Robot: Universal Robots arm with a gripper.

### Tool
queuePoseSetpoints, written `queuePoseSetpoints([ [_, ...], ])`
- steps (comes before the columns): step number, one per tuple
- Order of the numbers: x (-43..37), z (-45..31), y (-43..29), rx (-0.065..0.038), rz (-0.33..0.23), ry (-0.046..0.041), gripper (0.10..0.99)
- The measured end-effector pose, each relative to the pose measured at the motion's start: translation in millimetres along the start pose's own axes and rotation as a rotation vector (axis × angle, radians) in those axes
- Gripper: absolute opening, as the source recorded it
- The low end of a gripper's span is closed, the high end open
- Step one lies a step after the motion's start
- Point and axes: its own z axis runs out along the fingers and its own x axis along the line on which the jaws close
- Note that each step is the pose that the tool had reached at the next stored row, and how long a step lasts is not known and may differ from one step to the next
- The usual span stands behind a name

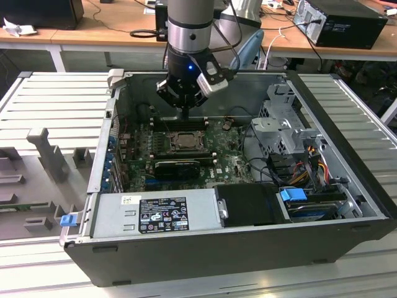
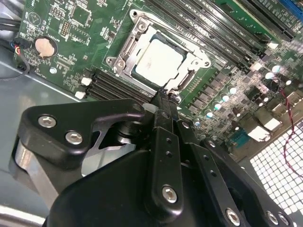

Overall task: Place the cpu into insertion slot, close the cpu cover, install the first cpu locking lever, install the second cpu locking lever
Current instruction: 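Install the first cpu locking lever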

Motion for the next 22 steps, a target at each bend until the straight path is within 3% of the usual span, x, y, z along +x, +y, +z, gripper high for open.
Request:
queuePoseSetpoints([
  [18, 11.9, 0.1, 0.4, 0.0, 0.0, -0.0002, 0.106],
  [22, 23.2, 0.2, 0.8, 0.0, 0.0, -0.0003, 0.106],
])
